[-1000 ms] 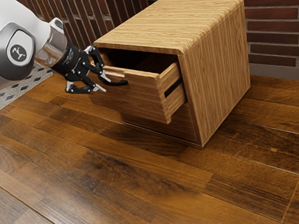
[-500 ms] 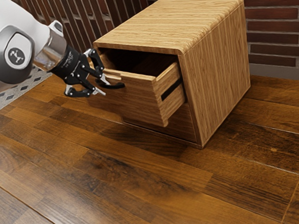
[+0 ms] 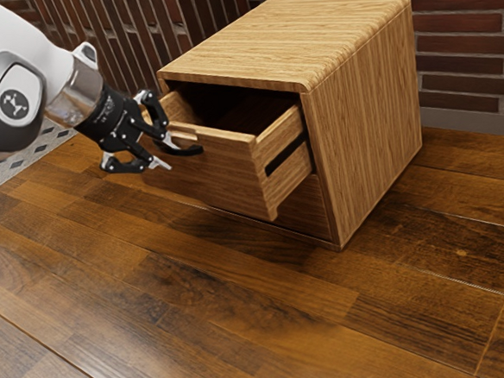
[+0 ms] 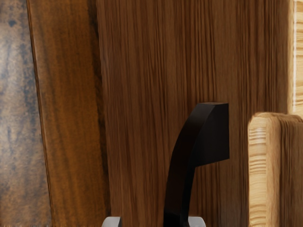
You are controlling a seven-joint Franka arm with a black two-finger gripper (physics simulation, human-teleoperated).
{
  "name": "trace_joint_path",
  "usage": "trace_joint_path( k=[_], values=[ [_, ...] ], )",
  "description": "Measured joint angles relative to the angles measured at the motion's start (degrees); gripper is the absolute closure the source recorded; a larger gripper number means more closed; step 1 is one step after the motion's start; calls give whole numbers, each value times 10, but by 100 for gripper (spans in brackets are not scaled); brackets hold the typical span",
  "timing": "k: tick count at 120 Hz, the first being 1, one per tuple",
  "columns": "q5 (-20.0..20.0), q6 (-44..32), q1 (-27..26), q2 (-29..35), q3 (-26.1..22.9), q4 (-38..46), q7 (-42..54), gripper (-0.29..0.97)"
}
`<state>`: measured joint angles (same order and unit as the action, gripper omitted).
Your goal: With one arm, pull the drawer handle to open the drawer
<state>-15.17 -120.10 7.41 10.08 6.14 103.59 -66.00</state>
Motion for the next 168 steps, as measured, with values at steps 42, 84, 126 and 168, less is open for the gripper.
trace_joint_path(
  k=[42, 84, 126, 168],
  values=[
    [1, 0, 4, 33, 1, 27, 0, 60],
    [4, 1, 4, 53, 1, 50, -1, 60],
    [11, 0, 4, 94, 1, 91, -3, 60],
    [15, 1, 7, 127, 3, 122, -5, 60]
  ],
)
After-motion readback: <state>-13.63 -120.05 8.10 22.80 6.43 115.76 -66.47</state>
